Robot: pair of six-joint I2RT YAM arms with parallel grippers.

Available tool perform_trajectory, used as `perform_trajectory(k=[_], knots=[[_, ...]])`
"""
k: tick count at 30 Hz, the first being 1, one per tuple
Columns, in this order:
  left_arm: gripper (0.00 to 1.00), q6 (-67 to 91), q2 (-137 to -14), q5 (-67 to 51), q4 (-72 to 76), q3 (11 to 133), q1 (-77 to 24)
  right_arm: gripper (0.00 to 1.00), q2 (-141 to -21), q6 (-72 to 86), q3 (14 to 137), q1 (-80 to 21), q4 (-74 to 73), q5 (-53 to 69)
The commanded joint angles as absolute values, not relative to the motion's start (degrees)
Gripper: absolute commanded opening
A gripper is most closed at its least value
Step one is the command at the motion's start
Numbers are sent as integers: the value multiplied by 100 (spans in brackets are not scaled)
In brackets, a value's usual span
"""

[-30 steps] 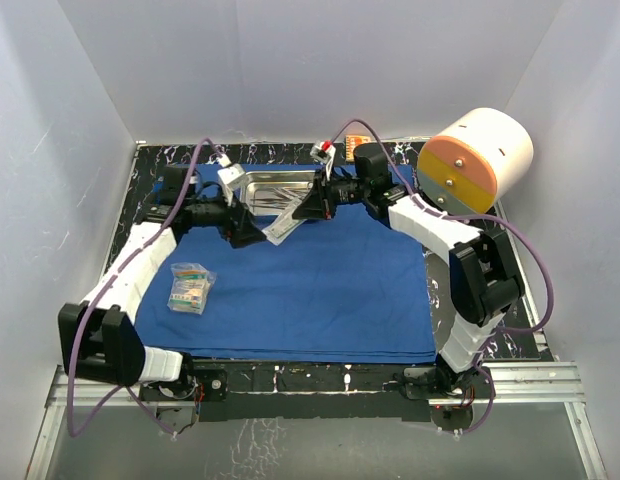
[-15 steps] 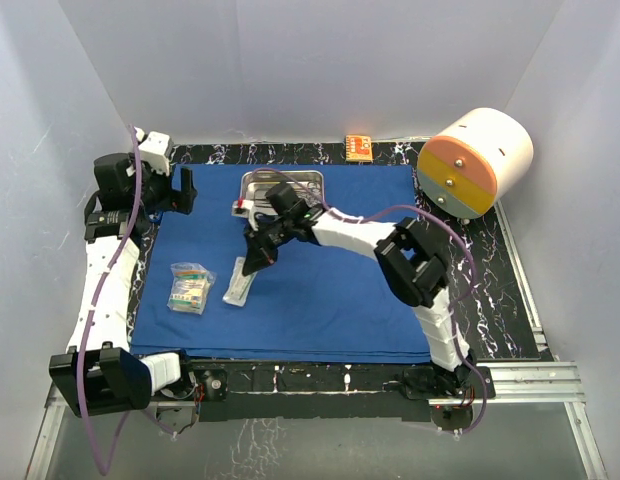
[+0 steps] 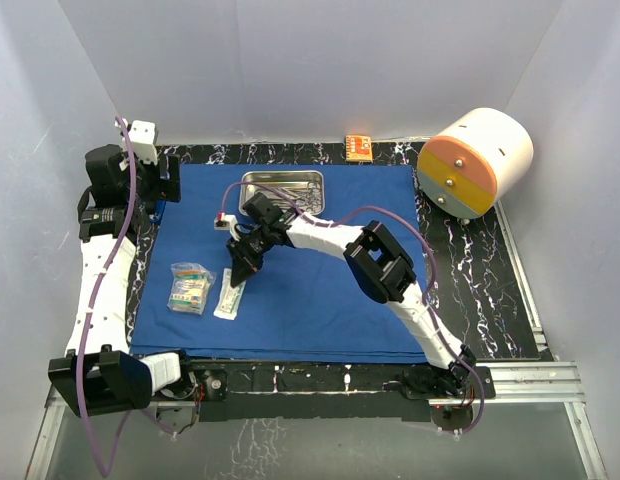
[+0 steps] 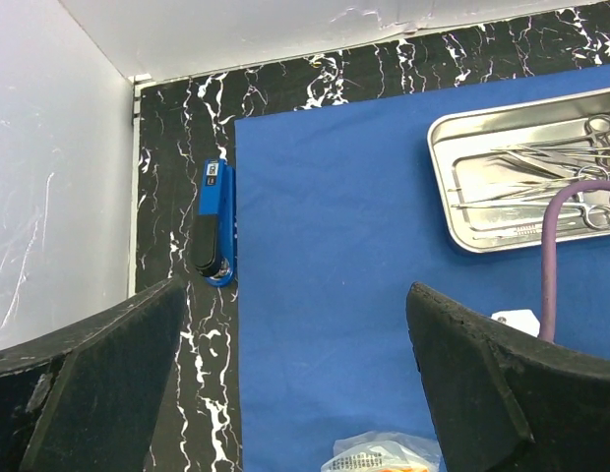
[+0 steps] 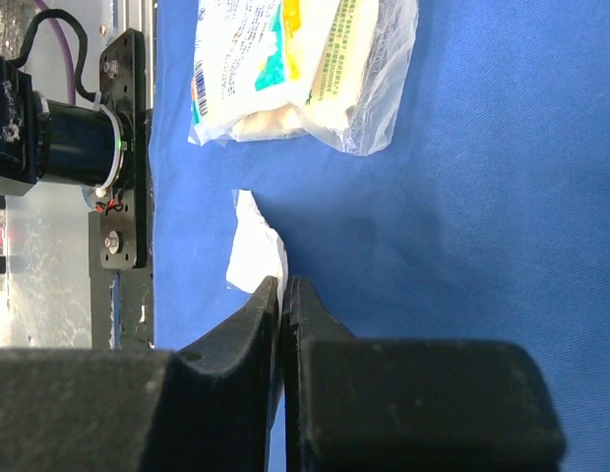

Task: Open and lay out the surgical kit
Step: Place the medical item in the surgical kit.

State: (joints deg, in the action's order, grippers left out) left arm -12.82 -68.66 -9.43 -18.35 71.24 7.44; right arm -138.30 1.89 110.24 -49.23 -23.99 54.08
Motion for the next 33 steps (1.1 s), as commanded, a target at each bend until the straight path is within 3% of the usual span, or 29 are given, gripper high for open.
perform_trajectory(k=[1,15,21,23,29,33], knots=[[93,-1250,-6724,-971,-1785,7230,773,1,-13984,149,11412,-4983,-2570,5246],[94,-1248,-6747,-1160,-1750,7085,776,26,-14589,130,12289,-4978,-2845,5006],[98,-1127,-6809,-1176,-1775,7071,773,65,-14476,67,12503,-4857,-2900,4735],[99,-1056,-6851,-1213,-1803,7123,772,74,-14365,100,12538,-4759,-2900,4678],[99,-735,-7286,-1459,-1906,7462,773,89,-13683,93,12287,-4303,-2909,4766],[98,-558,-7792,-1826,-1846,7624,766,91,-13011,-68,11831,-3896,-2953,4958]])
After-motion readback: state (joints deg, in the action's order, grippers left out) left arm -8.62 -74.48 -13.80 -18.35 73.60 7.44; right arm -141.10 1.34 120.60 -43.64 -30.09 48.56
